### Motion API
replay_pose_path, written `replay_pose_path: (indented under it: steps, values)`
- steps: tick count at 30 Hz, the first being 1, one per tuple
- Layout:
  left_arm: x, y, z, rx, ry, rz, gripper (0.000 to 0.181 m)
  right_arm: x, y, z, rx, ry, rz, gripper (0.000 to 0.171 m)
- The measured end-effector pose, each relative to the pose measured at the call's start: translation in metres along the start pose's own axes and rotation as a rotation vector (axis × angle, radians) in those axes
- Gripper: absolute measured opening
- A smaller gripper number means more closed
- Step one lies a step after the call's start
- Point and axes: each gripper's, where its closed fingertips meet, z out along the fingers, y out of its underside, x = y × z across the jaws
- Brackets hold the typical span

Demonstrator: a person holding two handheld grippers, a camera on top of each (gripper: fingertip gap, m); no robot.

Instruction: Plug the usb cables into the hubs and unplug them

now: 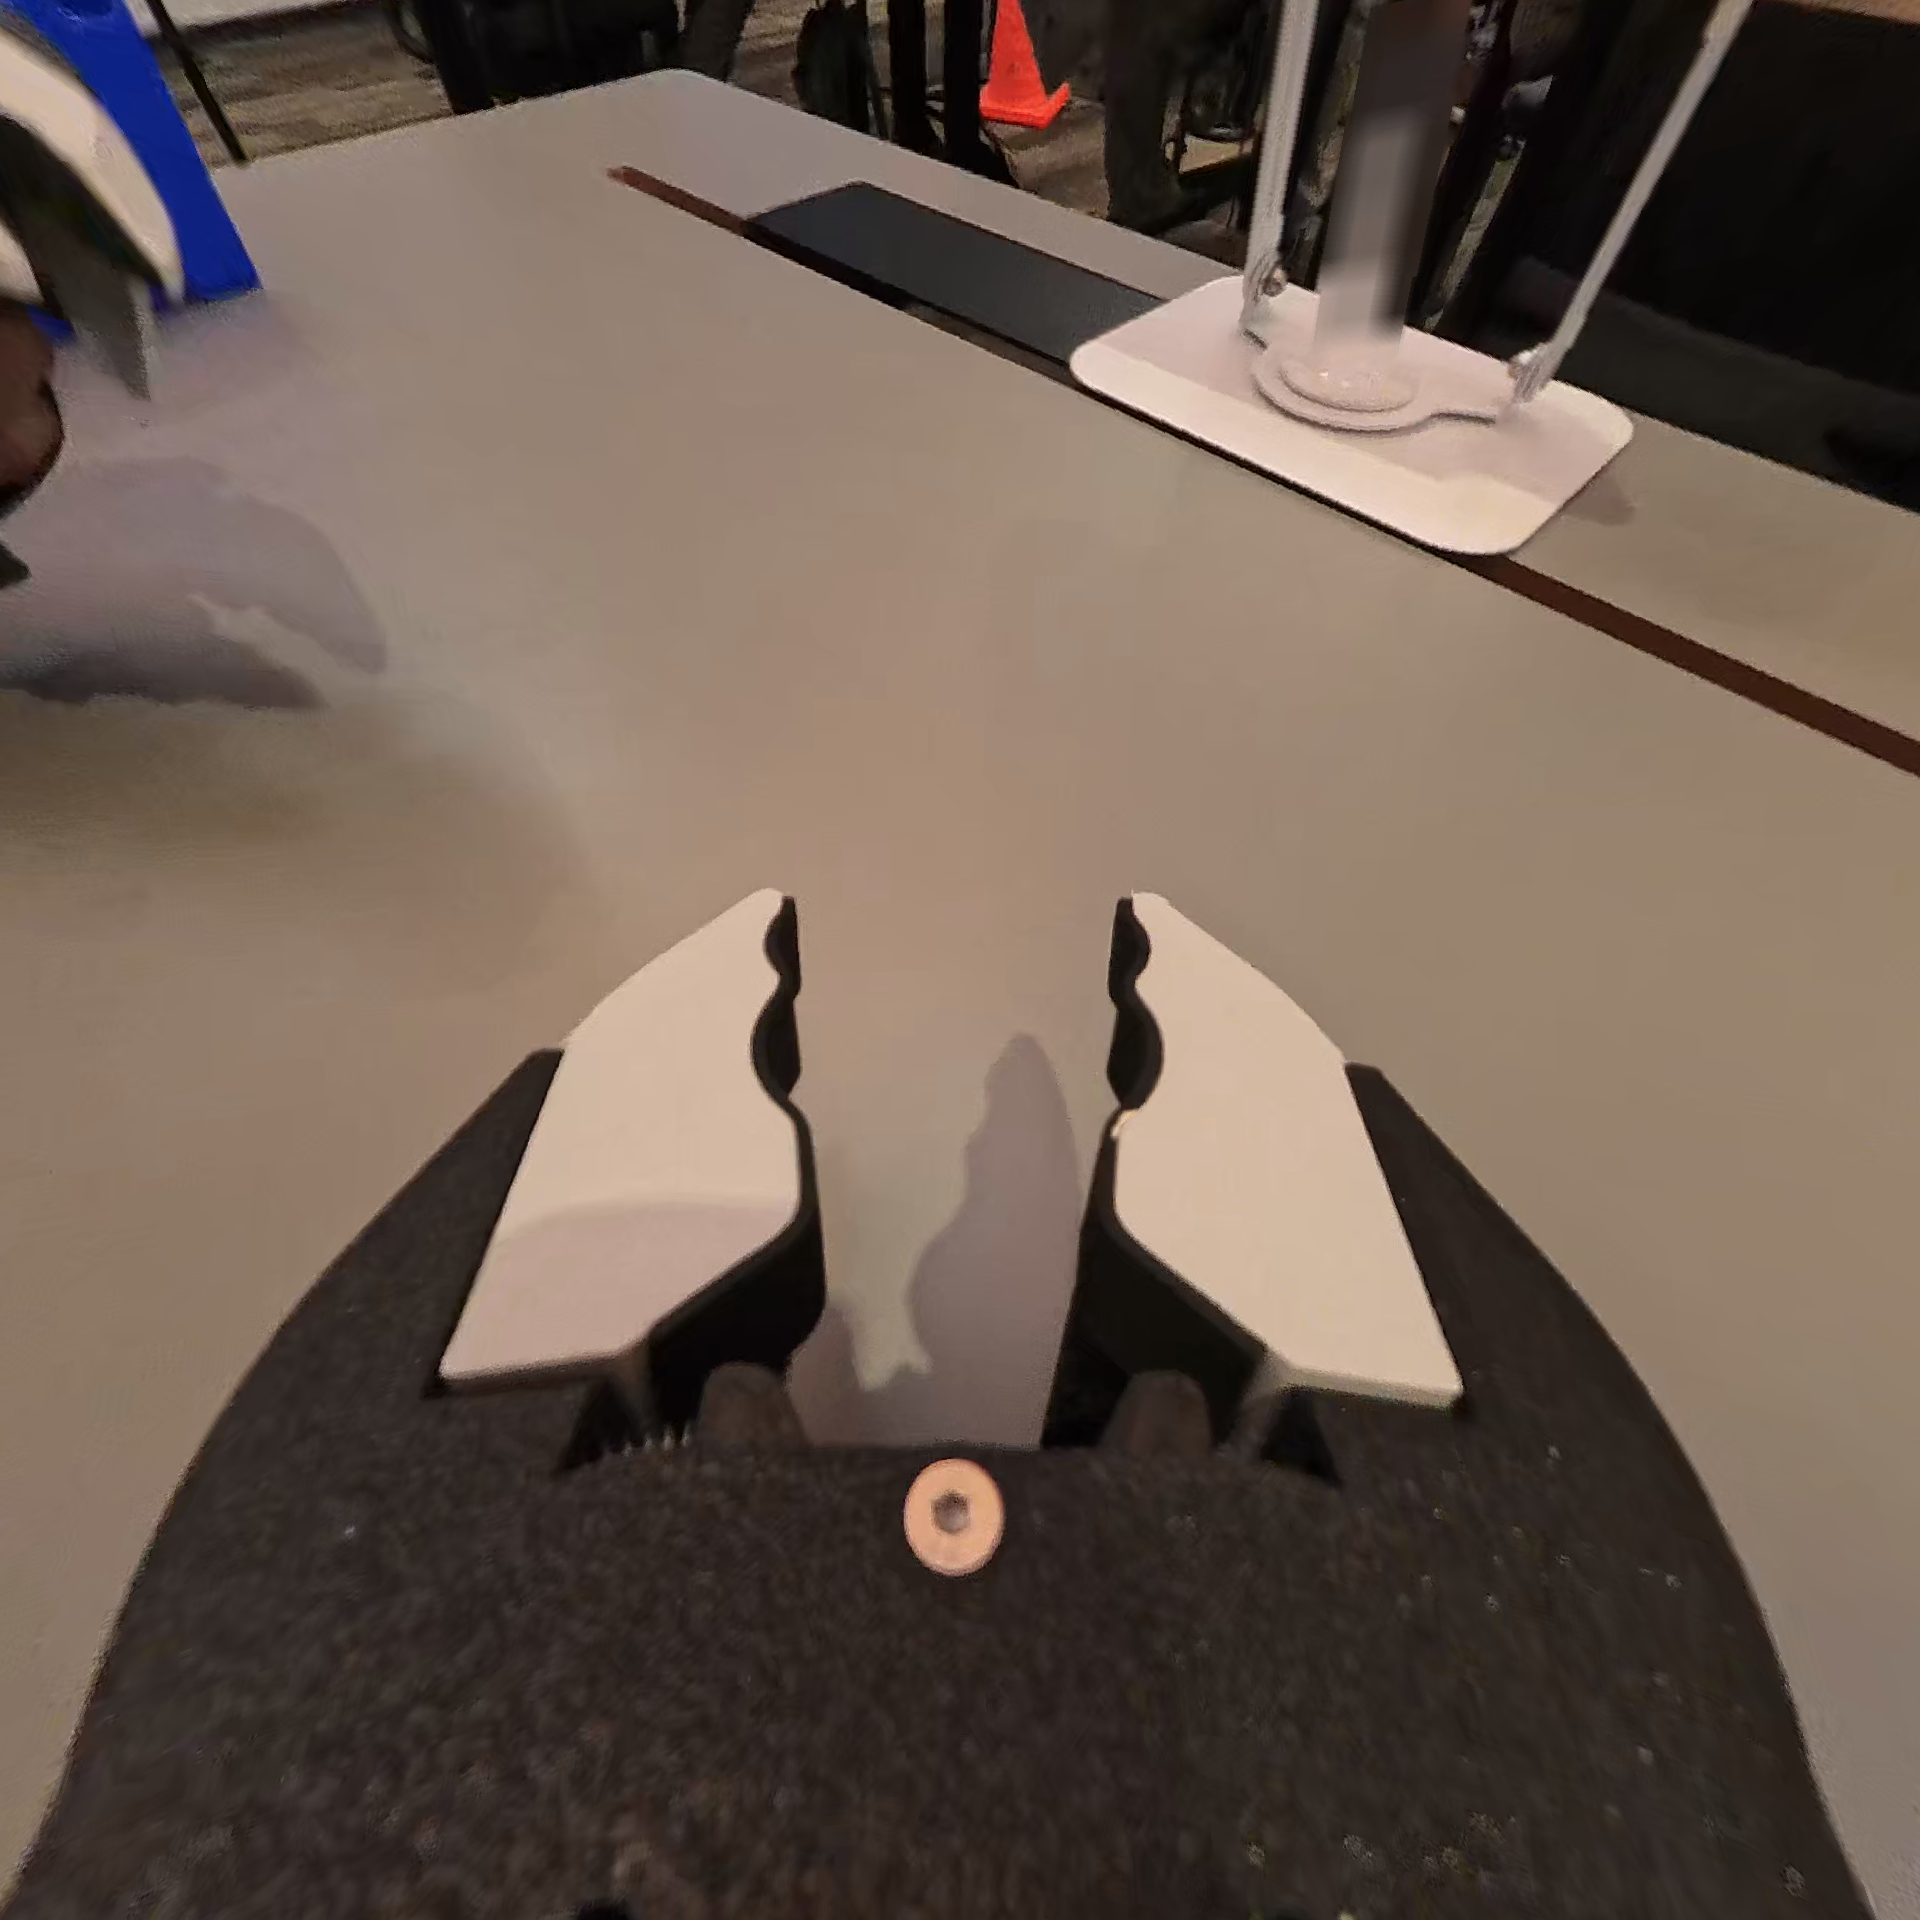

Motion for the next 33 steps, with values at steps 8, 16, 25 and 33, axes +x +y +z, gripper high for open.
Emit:
replay_pose_path:
  steps: [8,16,25,33]
  values:
    - [0.022,-0.017,-0.068,0.07,-0.103,0.016,0.016,-0.014,0.006,0.005,-0.039,-0.04,-0.029,0.059]
    - [0.027,-0.04,-0.235,0.025,-0.471,0.056,0.017,-0.02,0.006,0.006,-0.039,-0.078,-0.008,0.06]
    - [-0.039,0.008,-0.403,-0.211,-0.95,-0.11,0.02,-0.018,0.009,0.007,-0.045,-0.082,0.005,0.06]
    - [-0.081,0.071,-0.427,-0.345,-1.043,-0.311,0.023,-0.017,0.012,0.007,-0.053,-0.085,0.011,0.059]
